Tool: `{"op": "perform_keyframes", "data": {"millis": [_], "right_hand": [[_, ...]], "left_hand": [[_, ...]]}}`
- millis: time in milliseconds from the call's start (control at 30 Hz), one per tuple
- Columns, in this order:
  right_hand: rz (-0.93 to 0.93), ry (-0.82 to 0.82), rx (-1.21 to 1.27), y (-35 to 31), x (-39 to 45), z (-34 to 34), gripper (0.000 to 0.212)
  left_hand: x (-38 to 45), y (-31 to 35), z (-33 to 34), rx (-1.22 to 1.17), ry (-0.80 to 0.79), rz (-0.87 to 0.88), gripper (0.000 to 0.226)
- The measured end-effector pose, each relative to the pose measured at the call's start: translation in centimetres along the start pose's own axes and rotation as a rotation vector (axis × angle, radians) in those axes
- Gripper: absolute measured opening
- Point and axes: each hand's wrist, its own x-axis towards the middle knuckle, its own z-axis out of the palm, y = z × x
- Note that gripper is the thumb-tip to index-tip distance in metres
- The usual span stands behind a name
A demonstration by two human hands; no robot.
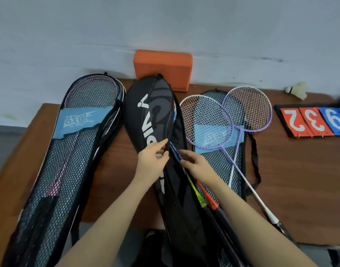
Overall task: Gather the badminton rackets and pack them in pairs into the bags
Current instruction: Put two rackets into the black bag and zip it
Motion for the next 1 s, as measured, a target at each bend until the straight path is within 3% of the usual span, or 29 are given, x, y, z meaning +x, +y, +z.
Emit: {"op": "perform_keyframes", "data": {"millis": [133,267,433,500,733,900,1000], "right_hand": [[0.018,0.036,-0.037,-0.1,-0.3,-0.3,0.032],[0.062,0.190,-0.129,3.0,-4.3,-1.1,0.028],[0.127,0.327,-0.237,7.7,-12.5,-1.6,0.041],[0.127,0.328,-0.291,8.8,-15.2,-1.6,0.051],[0.054,0.233,-0.621,12.6,-20.1,-1.7,0.085],[0.003,0.168,-0.570,14.0,-22.0,-2.8,0.092],[-0.009,0.075,-0.523,14.5,-22.7,-3.1,0.102]], "left_hand": [[0.4,-0.2,1.2,0.042,-0.008,0.026,0.036],[0.2,-1.3,3.1,0.303,-0.173,0.042,0.044],[-3.8,-2.1,5.0,0.573,-0.369,0.393,0.040],[-6.7,-2.2,5.3,0.620,-0.404,0.457,0.043],[-16.5,-2.3,5.9,0.740,-0.449,0.099,0.069],[-19.9,-1.7,7.3,0.821,-0.386,-0.076,0.078],[-20.5,-1.4,8.3,0.745,-0.332,-0.114,0.072]]}}
